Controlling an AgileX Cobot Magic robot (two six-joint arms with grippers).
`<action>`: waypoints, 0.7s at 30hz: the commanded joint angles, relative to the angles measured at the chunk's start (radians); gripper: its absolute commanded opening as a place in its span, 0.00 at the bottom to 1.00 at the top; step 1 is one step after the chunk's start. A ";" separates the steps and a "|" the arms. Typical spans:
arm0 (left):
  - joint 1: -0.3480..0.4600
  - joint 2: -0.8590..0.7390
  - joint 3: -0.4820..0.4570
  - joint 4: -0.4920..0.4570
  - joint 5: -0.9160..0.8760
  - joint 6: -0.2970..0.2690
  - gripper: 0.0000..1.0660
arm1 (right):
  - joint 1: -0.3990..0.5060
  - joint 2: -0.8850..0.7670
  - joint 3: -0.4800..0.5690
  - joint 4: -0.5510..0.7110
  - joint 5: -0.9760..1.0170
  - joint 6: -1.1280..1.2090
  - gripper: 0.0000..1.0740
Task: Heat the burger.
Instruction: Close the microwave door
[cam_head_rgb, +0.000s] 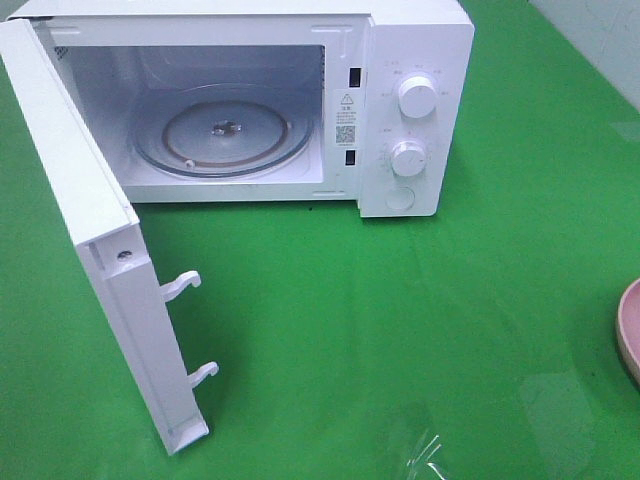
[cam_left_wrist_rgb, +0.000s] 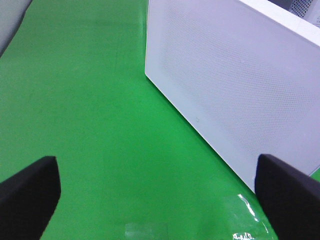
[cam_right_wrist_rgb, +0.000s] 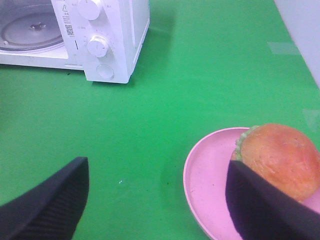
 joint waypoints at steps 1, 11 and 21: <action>0.002 -0.005 0.002 -0.002 -0.010 0.001 0.92 | -0.005 -0.027 0.001 0.000 0.000 -0.012 0.71; 0.002 -0.005 0.002 -0.002 -0.010 0.001 0.92 | -0.005 -0.027 0.001 0.000 0.000 -0.011 0.71; 0.002 -0.005 0.002 -0.002 -0.010 0.001 0.92 | -0.005 -0.027 0.001 0.000 0.000 -0.011 0.71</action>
